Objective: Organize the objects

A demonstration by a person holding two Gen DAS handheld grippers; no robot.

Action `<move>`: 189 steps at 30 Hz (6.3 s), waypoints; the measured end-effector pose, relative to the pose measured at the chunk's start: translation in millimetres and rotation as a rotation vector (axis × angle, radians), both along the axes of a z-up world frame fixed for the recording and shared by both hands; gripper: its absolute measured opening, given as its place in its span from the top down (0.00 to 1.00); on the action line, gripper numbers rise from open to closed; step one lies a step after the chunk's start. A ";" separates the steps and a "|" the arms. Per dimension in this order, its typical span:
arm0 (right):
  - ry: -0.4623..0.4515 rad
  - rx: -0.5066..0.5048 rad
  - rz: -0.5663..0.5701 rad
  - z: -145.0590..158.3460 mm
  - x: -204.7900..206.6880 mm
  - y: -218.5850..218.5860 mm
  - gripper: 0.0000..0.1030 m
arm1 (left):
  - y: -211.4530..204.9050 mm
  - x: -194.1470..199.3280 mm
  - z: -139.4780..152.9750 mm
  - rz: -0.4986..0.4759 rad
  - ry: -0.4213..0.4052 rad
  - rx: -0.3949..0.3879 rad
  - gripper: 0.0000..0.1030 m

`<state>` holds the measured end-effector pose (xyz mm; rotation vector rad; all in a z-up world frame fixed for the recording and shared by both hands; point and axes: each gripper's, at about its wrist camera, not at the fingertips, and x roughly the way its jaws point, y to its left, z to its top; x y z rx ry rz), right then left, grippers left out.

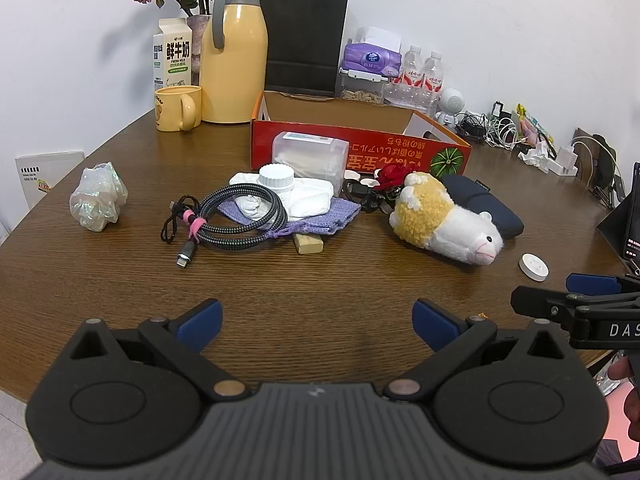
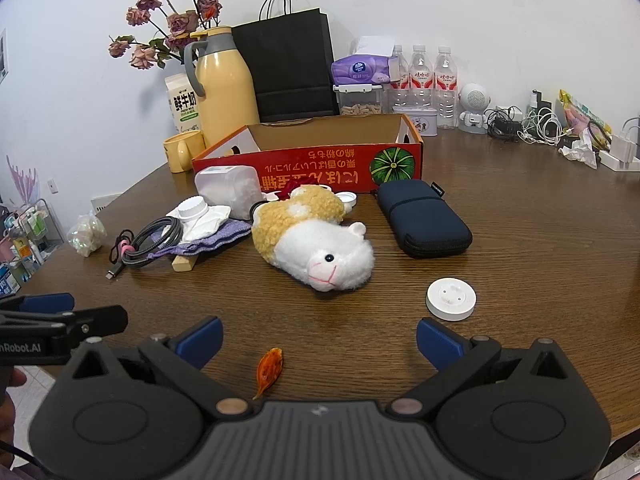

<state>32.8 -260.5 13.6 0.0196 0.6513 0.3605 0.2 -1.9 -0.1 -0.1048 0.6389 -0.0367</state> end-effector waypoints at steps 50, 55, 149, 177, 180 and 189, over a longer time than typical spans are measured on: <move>0.001 -0.004 0.003 2.1 -0.4 -0.8 0.00 | -1.9 -1.9 1.8 0.002 0.002 -0.003 0.00; 0.004 -0.029 0.019 -8.0 -2.9 4.3 0.00 | 5.8 -4.3 -0.7 0.014 0.000 -0.021 0.00; -0.301 0.008 0.045 58.1 273.7 72.3 0.90 | -9.3 295.8 70.4 0.197 -0.211 -0.042 0.61; -0.094 -0.029 -0.035 11.0 316.4 62.3 0.00 | -15.6 316.9 30.8 0.227 -0.120 0.038 0.00; -0.090 -0.022 -0.039 13.1 316.8 60.9 0.00 | -16.2 313.7 34.6 0.224 -0.130 0.031 0.00; -0.182 -0.006 -0.033 46.9 276.9 41.2 0.00 | -21.6 268.0 75.0 0.151 -0.228 -0.007 0.00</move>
